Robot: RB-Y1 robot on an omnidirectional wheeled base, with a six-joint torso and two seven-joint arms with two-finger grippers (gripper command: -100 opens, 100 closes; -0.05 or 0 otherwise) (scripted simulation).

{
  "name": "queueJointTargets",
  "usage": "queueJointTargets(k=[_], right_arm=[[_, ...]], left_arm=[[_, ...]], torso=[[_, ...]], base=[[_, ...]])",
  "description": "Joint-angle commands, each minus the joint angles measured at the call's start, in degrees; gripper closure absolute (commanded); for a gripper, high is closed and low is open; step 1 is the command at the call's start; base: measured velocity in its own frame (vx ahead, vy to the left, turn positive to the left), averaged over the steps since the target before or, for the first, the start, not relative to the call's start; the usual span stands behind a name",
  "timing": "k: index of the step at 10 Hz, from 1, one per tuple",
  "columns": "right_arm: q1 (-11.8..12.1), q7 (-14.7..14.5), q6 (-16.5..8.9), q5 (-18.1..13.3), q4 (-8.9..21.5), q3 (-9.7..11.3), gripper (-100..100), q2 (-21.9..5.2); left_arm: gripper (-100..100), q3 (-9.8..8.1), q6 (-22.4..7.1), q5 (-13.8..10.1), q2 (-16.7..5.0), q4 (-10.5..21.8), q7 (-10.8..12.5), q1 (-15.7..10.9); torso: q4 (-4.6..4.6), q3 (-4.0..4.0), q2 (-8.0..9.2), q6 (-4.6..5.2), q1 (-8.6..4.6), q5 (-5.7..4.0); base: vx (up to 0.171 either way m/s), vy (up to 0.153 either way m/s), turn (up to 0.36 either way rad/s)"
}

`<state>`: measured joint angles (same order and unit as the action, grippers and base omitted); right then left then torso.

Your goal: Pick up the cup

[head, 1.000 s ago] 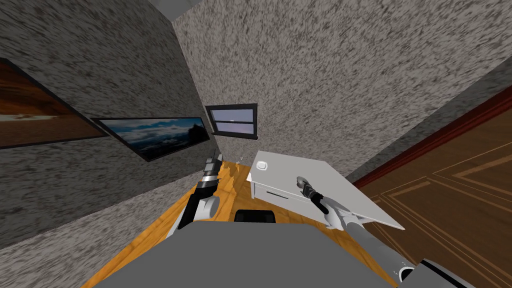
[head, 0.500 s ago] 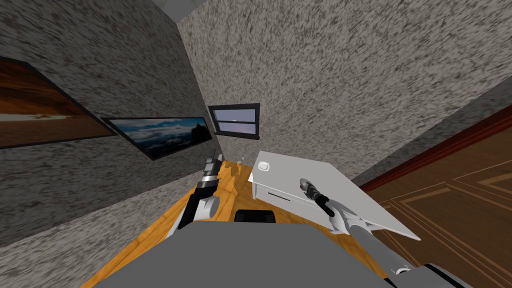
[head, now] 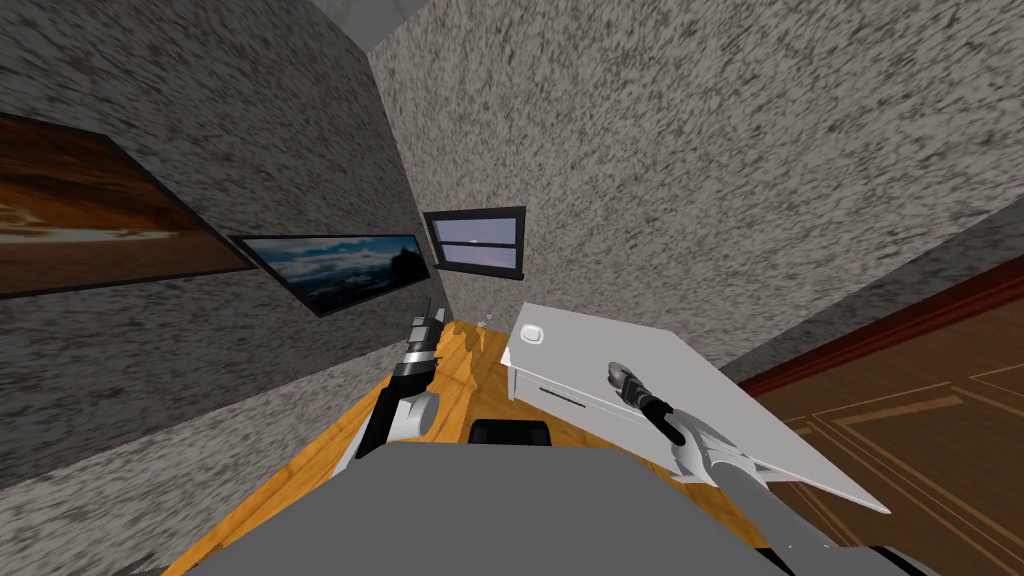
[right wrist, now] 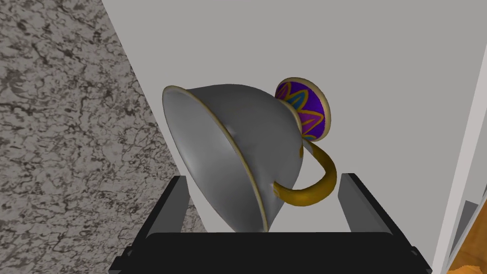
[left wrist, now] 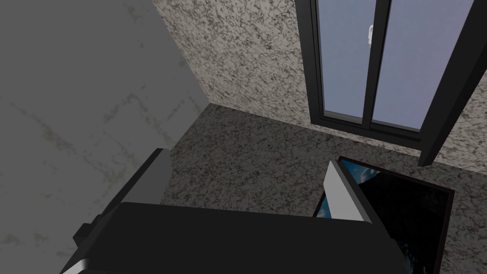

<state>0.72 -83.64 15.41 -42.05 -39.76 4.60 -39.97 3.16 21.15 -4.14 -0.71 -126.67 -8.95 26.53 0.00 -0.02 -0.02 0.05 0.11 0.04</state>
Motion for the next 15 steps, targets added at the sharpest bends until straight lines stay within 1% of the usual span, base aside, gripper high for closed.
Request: queueJointTargets(k=[1, 2, 3, 4, 5, 6, 7, 8, 12, 13, 14, 15], right_arm=[[0.0, -1.7, 2.6, -1.3, 2.7, -2.9, -100, 1.0], [0.0, -1.7, 2.6, -1.3, 2.7, -4.0, -100, 1.0], [0.2, -2.7, 4.6, -2.4, 4.9, -6.3, -100, 1.7], [0.2, -2.7, 4.6, -2.4, 4.9, -6.8, -100, 1.7], [0.3, -3.8, 6.6, -3.5, 6.8, -9.0, -100, 2.3], [0.3, -3.8, 6.6, -3.5, 7.0, -9.6, -100, 2.3], [0.3, -3.6, 6.3, -3.3, 6.6, -9.0, -100, 2.2], [0.3, -3.7, 6.5, -3.3, 6.7, -9.1, 100, 2.3], [0.4, -3.6, 6.4, -3.3, 6.7, -9.1, 100, 2.3], [0.4, -3.6, 6.4, -3.3, 6.7, -9.1, 0, 2.3], [0.2, -2.7, 4.6, -2.4, 4.9, -6.8, 100, 1.7], [0.0, -1.7, 2.9, -1.3, 2.7, -5.0, 100, 1.0]], left_arm=[[0, 0.00, 0.0, 0.0, 0.0, 0.0, 0.0, 0.0], [0, 0.00, 0.0, 0.0, 0.0, 0.0, 0.0, 0.0], [0, 0.00, 0.0, 0.0, 0.0, 0.0, 0.0, 0.0], [0, 0.00, 0.0, 0.0, 0.0, 0.0, 0.0, 0.0], [0, 0.00, 0.0, 0.0, 0.0, 0.0, 0.0, 0.0], [0, 0.00, 0.0, 0.0, 0.0, 0.0, 0.0, 0.0], [0, 0.00, 0.0, 0.0, 0.0, 0.0, 0.0, 0.0], [0, 0.00, 0.0, 0.0, 0.0, 0.0, 0.0, 0.0], [0, 0.00, 0.0, 0.0, 0.0, 0.0, 0.0, 0.0], [0, 0.00, 0.0, 0.0, 0.0, 0.0, 0.0, 0.0], [0, 0.00, 0.0, 0.0, 0.0, 0.0, 0.0, 0.0], [0, -0.01, 0.0, 0.0, 0.0, 0.0, 0.0, 0.0]], torso=[[0.00, 0.00, 0.00, 0.00, 0.00, 0.00], [-0.01, -0.01, -0.01, 0.00, 0.00, -0.01], [0.00, 0.01, 0.01, 0.01, -0.03, 0.00], [0.00, 0.01, 0.02, 0.00, -0.02, -0.01], [0.00, 0.02, 0.04, 0.01, -0.04, -0.01], [0.00, 0.01, 0.02, 0.00, -0.01, -0.01], [0.00, 0.02, 0.03, 0.01, -0.02, 0.00], [0.01, 0.03, 0.06, 0.01, -0.06, -0.01], [0.06, 0.10, 0.14, -0.04, -0.12, -0.02], [0.07, 0.10, 0.13, -0.05, -0.14, -0.02], [0.07, 0.10, 0.12, -0.06, -0.15, -0.02], [0.10, 0.13, 0.17, -0.03, -0.20, 0.01]], base=[[0.028, 0.025, 0.083], [0.020, 0.018, 0.031], [0.019, 0.019, 0.074], [0.015, 0.016, 0.033], [0.019, 0.024, 0.067], [0.018, 0.021, 0.036], [0.007, 0.007, -0.001], [0.000, 0.000, 0.000], [0.000, 0.000, 0.000], [0.000, 0.000, 0.000], [-0.014, -0.017, -0.071], [-0.035, -0.035, -0.116]])
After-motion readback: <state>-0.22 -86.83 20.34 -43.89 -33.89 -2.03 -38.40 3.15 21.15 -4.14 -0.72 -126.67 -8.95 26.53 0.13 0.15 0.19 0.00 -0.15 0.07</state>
